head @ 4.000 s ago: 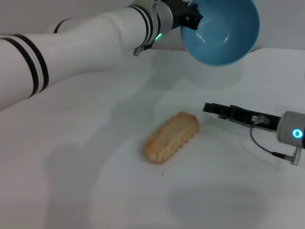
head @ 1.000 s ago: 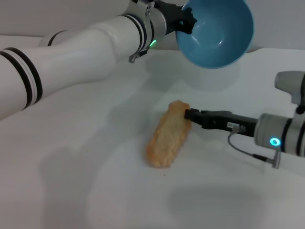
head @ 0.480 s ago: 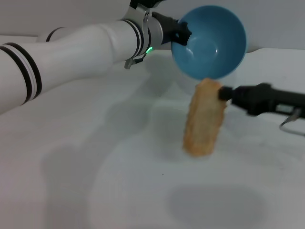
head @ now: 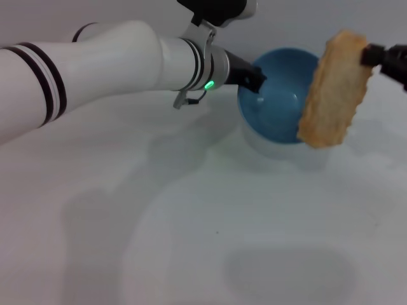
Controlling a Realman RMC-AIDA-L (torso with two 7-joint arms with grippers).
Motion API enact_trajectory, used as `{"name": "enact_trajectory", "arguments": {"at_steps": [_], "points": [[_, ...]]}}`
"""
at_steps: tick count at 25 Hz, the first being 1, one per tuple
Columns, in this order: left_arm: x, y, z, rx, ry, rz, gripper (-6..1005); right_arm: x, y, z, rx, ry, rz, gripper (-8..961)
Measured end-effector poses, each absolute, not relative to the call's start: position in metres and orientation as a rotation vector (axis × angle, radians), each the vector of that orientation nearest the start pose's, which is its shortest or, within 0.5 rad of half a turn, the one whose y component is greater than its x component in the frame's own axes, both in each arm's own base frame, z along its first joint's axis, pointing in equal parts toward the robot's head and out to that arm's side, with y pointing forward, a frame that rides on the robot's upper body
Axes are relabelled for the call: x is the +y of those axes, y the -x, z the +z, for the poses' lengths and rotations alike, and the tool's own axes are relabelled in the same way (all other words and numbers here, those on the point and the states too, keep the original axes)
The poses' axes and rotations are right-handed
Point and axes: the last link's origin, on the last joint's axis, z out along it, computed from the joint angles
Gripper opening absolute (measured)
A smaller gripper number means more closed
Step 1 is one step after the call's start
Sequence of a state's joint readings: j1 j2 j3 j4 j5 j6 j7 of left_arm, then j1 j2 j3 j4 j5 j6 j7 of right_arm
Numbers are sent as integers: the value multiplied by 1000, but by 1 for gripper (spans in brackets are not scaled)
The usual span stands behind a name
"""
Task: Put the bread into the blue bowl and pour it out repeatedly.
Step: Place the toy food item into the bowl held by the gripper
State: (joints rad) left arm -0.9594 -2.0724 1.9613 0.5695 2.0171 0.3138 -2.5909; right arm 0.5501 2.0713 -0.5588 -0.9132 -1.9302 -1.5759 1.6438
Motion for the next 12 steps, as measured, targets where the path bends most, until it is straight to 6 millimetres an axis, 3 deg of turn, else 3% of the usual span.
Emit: {"name": "enact_trajectory", "arguments": {"at_steps": [5,12], "points": [[432,135,-127,-741,2408,-72,-1,366,-244,80,691,2425,828,62],[426,126,-131,-727,2444,-86,-1,372,-258,62,774,2377,817,61]]}}
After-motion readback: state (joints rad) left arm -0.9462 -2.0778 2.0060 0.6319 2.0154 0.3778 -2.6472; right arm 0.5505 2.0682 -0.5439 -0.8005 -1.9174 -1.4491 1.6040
